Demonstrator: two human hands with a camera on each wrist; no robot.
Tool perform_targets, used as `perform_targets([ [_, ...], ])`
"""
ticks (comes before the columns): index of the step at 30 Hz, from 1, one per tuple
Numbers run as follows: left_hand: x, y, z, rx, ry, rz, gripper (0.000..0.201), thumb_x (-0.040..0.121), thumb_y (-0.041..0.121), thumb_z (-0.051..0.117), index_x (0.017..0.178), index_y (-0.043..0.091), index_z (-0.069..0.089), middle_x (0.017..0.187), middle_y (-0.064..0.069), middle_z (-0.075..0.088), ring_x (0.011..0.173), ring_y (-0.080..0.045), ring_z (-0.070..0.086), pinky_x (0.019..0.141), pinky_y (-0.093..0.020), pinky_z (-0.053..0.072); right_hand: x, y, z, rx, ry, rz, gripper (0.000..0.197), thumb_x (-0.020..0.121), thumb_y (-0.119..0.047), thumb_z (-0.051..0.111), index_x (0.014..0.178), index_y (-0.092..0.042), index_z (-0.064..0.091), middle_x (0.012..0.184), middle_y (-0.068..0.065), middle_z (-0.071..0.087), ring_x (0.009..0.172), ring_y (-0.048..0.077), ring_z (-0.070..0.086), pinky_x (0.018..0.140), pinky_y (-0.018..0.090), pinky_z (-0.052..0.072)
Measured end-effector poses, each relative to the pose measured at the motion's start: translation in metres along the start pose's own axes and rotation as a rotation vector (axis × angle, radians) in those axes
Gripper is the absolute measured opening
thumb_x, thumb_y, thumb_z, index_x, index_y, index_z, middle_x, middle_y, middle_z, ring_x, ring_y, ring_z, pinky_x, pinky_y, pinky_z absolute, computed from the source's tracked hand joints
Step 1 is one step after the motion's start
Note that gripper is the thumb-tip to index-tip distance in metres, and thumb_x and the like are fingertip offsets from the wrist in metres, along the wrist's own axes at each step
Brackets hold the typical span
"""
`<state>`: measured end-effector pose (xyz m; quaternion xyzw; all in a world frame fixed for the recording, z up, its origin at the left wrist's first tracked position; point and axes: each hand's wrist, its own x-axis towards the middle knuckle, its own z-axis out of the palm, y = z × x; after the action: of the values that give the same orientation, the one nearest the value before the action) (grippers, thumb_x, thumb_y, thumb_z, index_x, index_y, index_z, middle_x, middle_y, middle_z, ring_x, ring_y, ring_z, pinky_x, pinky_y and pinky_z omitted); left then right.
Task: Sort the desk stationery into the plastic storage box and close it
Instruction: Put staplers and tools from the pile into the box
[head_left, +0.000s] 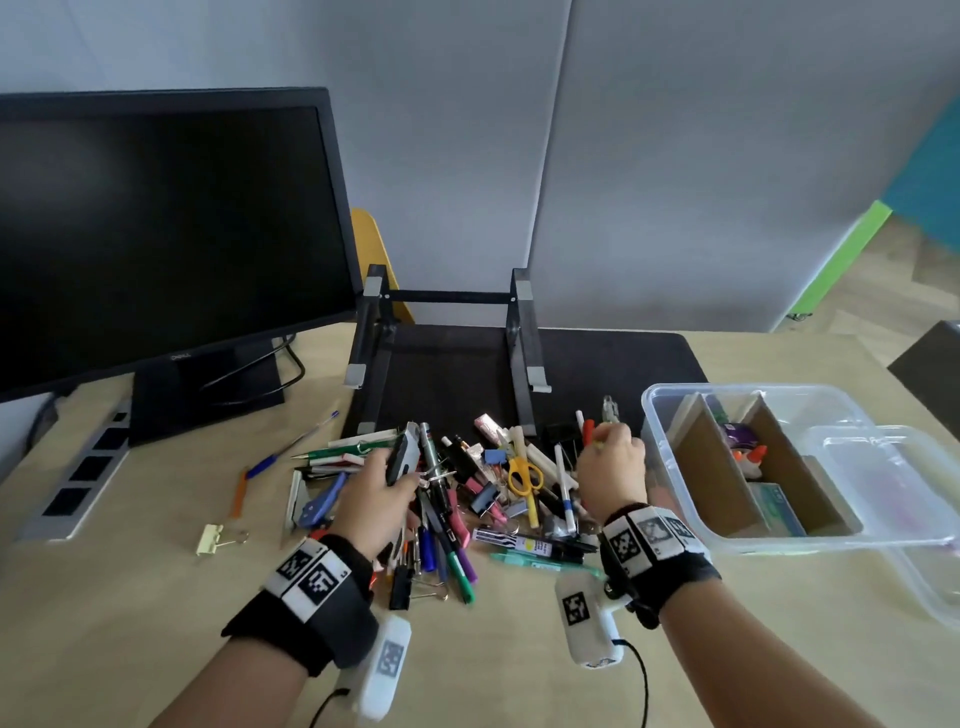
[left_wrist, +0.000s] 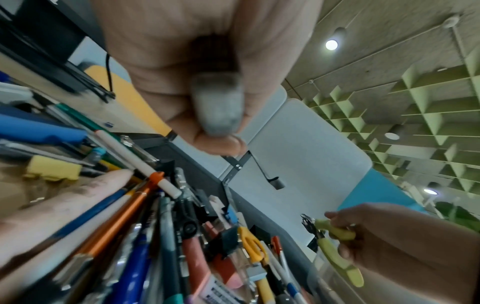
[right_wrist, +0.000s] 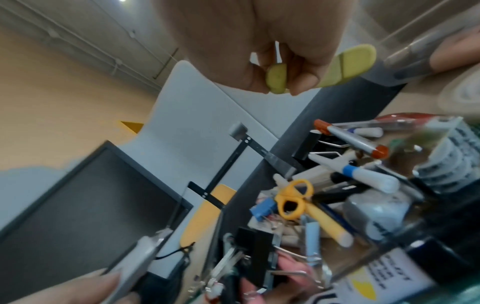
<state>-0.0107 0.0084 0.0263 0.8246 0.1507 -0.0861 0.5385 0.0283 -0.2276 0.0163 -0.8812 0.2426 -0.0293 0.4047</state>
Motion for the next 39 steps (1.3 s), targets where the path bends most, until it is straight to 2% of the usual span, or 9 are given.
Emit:
perform_targets([
  [5,-0.009,0.025,0.02,0.029,-0.043,0.148,0.049,0.098,0.015,0.047,0.142,0.029,0.033,0.115,0.001,0.06,0.077,-0.007,0.064,0.067,-0.019,0.051,-0.003,-0.003,-0.03,0.188,-0.026,-0.13,0.024,0.092,-0.011,0.042,0.114,-0.013,0.05,0.113,0.011,0.053,0.084,0.021,0.055,0.069,0.024,0.043],
  [8,-0.016,0.049,0.033,0.033,-0.129,0.207,0.051,0.096,0.008,0.045,0.14,0.034,0.038,0.092,0.019,0.053,0.052,0.015,0.054,0.046,-0.003,0.04,0.002,-0.001,-0.052,0.21,-0.009,-0.207,0.022,0.093,-0.013,0.042,0.113,-0.016,0.051,0.108,0.014,0.057,0.073,0.016,0.053,0.06,0.02,0.039],
  [12,-0.02,0.075,0.058,0.029,-0.173,0.258,0.05,0.093,0.009,0.044,0.134,0.038,0.046,0.101,0.006,0.065,0.058,-0.016,0.064,0.054,-0.029,0.054,0.01,0.004,-0.087,0.193,0.054,-0.265,0.02,0.093,-0.013,0.044,0.111,-0.015,0.054,0.101,0.014,0.061,0.079,0.02,0.057,0.066,0.027,0.046],
  [16,-0.023,0.101,0.087,0.032,-0.224,0.308,0.034,0.095,0.008,0.044,0.116,0.029,0.061,0.1,0.003,0.063,0.054,-0.014,0.062,0.064,-0.039,0.058,0.022,0.019,-0.125,0.214,0.113,-0.228,0.018,0.09,-0.024,0.043,0.103,-0.028,0.055,0.093,0.012,0.066,0.083,0.028,0.062,0.078,0.046,0.054],
  [19,-0.025,0.118,0.111,0.06,-0.249,0.357,0.025,0.094,0.005,0.047,0.1,0.019,0.068,0.108,-0.001,0.064,0.056,-0.004,0.062,0.055,-0.013,0.052,0.034,0.031,-0.158,0.244,0.116,-0.187,0.017,0.09,-0.018,0.043,0.101,-0.025,0.053,0.092,0.01,0.064,0.076,0.03,0.061,0.073,0.05,0.054],
  [21,-0.027,0.128,0.129,0.077,-0.26,0.377,0.023,0.093,0.005,0.05,0.098,0.017,0.068,0.113,0.003,0.062,0.061,0.005,0.062,0.056,-0.007,0.048,0.044,0.043,-0.178,0.288,0.088,-0.15,0.02,0.088,-0.014,0.041,0.102,-0.022,0.053,0.083,0.012,0.064,0.066,0.031,0.061,0.062,0.049,0.056],
  [24,-0.032,0.143,0.153,0.101,-0.285,0.362,0.02,0.092,0.01,0.052,0.098,0.021,0.068,0.108,0.008,0.064,0.061,-0.012,0.065,0.073,-0.033,0.055,0.059,0.062,-0.203,0.287,0.085,-0.109,0.015,0.09,-0.012,0.043,0.098,-0.019,0.054,0.071,0.005,0.061,0.054,0.016,0.059,0.05,0.027,0.051],
  [29,-0.033,0.161,0.191,0.203,-0.28,0.403,0.021,0.091,0.012,0.053,0.103,0.021,0.068,0.111,0.011,0.064,0.083,-0.001,0.062,0.067,-0.003,0.041,0.087,0.097,-0.226,0.218,0.034,-0.058,0.022,0.09,-0.016,0.044,0.107,-0.017,0.058,0.095,0.009,0.065,0.075,0.021,0.055,0.069,0.032,0.045],
  [39,-0.034,0.171,0.24,0.295,-0.287,0.39,0.021,0.092,0.013,0.051,0.102,0.024,0.065,0.1,0.017,0.059,0.061,0.011,0.059,0.059,-0.002,0.042,0.107,0.145,-0.23,0.122,-0.2,0.056,0.022,0.093,-0.018,0.041,0.109,-0.013,0.055,0.1,0.008,0.062,0.095,0.029,0.062,0.08,0.04,0.049],
])
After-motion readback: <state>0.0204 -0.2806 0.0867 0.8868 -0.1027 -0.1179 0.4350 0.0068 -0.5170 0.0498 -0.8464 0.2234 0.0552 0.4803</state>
